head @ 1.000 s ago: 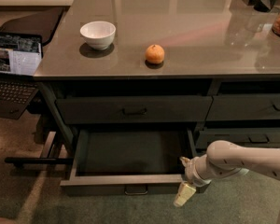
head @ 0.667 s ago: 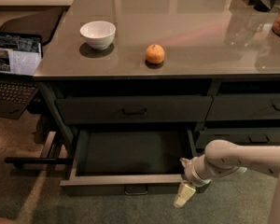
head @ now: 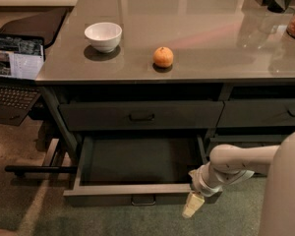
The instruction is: Open middle drawer
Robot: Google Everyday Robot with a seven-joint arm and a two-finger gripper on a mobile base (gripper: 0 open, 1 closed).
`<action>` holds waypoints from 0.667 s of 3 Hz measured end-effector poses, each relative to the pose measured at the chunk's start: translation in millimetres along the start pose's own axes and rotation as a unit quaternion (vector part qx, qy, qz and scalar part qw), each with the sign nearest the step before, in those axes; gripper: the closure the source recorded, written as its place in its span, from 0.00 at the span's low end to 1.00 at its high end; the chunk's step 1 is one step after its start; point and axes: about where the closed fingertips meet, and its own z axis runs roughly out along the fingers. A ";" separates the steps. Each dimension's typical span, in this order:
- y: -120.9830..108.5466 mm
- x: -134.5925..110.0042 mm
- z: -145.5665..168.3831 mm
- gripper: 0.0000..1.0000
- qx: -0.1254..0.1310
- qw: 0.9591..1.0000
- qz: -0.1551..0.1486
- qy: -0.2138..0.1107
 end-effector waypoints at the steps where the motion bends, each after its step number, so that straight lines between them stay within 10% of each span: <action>1: 2.4 0.5 0.4 0.26 -0.007 1.000 0.005 0.013; 2: 3.8 0.4 1.1 0.49 -0.012 1.000 0.006 0.020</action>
Offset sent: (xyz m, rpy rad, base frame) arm -0.0034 0.0003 0.0008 -0.0410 0.0471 0.0023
